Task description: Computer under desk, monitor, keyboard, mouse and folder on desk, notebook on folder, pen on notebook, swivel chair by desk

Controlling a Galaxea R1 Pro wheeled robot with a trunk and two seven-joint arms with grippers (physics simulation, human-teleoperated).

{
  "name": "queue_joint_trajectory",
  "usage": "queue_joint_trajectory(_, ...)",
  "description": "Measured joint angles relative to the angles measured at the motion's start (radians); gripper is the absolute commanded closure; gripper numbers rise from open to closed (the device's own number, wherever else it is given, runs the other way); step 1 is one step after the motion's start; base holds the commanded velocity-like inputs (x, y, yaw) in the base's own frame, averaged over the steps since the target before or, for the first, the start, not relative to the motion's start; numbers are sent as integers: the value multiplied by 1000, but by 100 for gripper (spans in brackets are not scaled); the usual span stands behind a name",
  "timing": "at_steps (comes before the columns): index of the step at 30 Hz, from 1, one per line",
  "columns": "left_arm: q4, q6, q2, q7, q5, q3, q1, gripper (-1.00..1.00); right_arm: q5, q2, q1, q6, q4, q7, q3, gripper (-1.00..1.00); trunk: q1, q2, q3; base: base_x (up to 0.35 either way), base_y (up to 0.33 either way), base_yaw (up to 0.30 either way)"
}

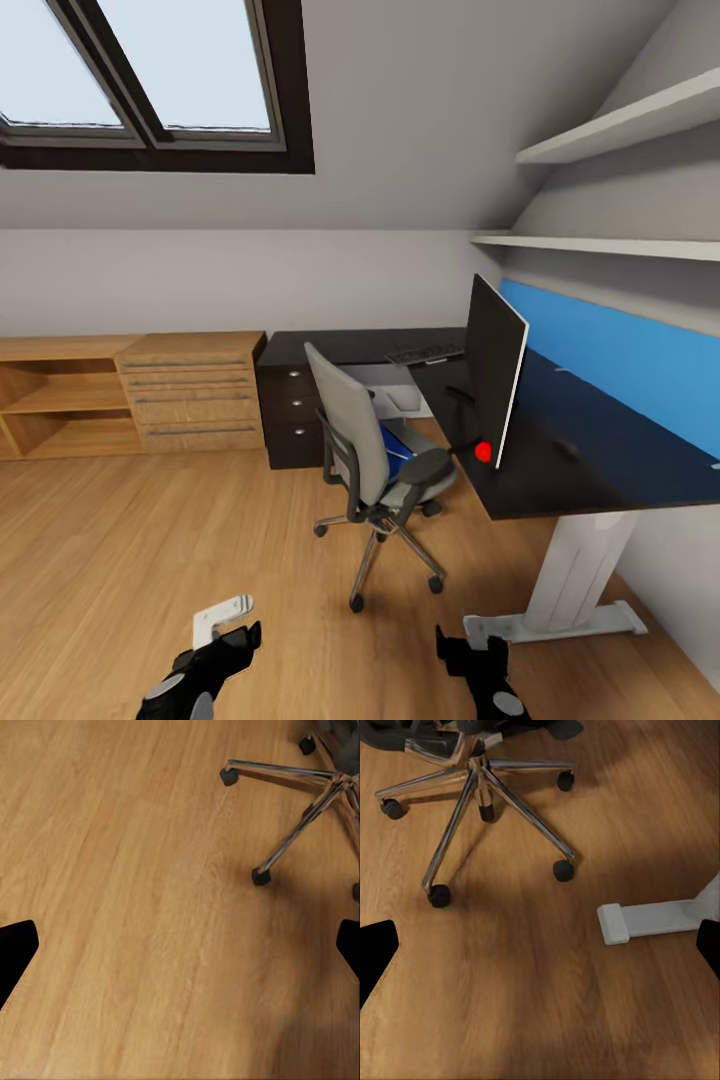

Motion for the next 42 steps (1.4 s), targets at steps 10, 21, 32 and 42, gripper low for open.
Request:
queue_joint_trajectory(10, -85, 28, 0, 47, 62, -6, -54, -100, -18, 38, -156, 286, -76, -10, -2, -100, 38, -70, -31, 0, 0, 0)
queue_joint_trajectory(21, -112, 28, 79, 43, 99, -111, -70, -100, -80, 35, -173, 343, -117, -15, -10, -100, 77, -140, -63, 0, 0, 0)
queue_joint_trajectory(32, -100, 30, 80, 49, 100, -129, -70, -100, -81, 34, -172, 259, -121, -19, -18, -100, 119, -217, -97, 0, 0, 0)
queue_joint_trajectory(42, -100, 30, 80, 51, 99, -129, -70, -100, -81, 34, -172, 258, -120, -18, -18, -100, 157, -287, -128, 0, 0, 0)
